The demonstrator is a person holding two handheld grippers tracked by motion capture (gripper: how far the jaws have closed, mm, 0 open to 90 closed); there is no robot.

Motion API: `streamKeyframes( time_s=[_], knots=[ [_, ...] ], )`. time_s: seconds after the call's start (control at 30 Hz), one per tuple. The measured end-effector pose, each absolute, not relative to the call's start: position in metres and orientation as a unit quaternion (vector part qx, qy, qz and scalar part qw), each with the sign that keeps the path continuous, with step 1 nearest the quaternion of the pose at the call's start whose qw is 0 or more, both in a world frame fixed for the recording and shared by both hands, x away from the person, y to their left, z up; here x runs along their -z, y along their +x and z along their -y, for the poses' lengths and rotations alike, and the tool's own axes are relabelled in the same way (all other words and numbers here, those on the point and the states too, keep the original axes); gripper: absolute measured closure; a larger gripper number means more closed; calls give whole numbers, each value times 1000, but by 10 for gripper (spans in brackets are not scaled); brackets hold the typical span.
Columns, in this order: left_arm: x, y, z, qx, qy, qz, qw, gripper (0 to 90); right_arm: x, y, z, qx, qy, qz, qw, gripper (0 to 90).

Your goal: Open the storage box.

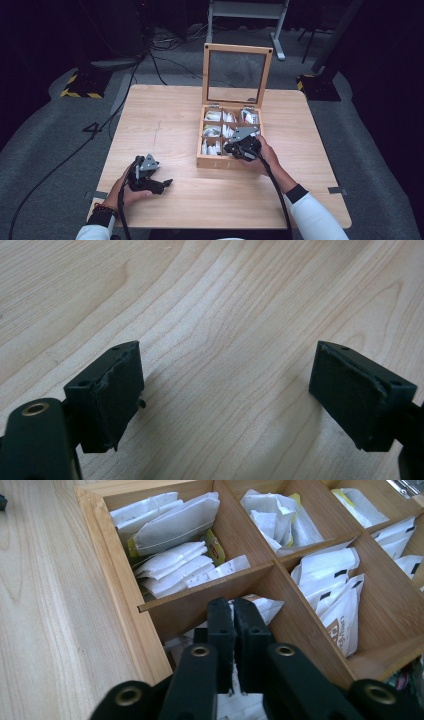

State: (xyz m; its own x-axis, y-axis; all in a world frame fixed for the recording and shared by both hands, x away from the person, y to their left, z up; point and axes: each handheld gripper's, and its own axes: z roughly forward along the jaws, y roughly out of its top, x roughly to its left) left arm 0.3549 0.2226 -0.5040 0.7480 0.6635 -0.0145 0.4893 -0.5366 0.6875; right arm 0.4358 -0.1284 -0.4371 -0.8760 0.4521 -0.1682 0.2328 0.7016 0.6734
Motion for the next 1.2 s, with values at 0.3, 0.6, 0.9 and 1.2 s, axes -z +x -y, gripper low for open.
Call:
streamKeyframes(
  time_s=[0.3, 0.6, 0.9, 1.2],
  knots=[
    [504, 355, -223, -125, 867, -332, 349, 147, 434, 436, 140, -362, 204, -897, 153, 900],
    [504, 355, -223, -125, 867, -332, 349, 147, 420, 430, 155, -397, 195, -882, 164, 900],
    [504, 355, -223, -125, 867, -332, 349, 147, 403, 426, 164, -422, 192, -870, 168, 900],
    [504, 355, -223, -125, 867, -332, 349, 146, 389, 417, 171, -442, 185, -861, 174, 900]
  ],
)
